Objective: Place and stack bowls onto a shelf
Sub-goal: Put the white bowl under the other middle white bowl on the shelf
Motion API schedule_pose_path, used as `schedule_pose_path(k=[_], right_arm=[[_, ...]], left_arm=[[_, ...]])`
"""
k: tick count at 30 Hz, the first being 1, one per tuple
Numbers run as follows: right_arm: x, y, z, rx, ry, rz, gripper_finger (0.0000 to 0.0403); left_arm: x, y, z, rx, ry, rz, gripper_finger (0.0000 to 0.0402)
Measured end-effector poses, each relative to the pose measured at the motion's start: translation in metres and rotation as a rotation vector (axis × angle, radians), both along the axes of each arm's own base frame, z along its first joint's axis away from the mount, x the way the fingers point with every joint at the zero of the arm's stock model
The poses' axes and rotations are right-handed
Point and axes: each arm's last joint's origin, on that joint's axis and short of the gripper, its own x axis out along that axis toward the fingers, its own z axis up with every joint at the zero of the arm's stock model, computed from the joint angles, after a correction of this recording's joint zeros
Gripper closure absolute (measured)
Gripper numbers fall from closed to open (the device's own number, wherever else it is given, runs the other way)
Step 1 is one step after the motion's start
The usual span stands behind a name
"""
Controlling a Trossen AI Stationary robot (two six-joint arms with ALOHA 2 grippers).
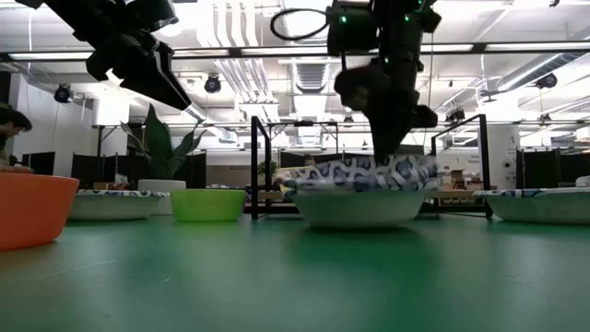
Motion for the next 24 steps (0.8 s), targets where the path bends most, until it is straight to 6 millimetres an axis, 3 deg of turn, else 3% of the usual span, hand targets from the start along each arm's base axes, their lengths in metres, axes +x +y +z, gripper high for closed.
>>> schedule_pose_path(k=[9,16,20,24], right_arm=[[0.013,0.009,0.022,0.160,-0.153,0.111,0.0390],[0.009,0.023,0.052,0.255,-0.260,0.185,0.0390],[-0.003,0.050,0.057,0.367,-0.202,0.248,0.0390],[-0.022,0.091,0.042,0.409,-0.021,0.287,0.0390]], left_arm=[[0.000,0.000,0.000,-0.002,-0.001,0.002,0.0281],[0.000,0.000,0.000,-0.003,-0.001,0.003,0.0281],[-0.001,0.000,-0.001,-0.010,0.005,0.011,0.0281],[-0.002,0.000,-0.002,-0.011,0.014,0.014,0.0281]])
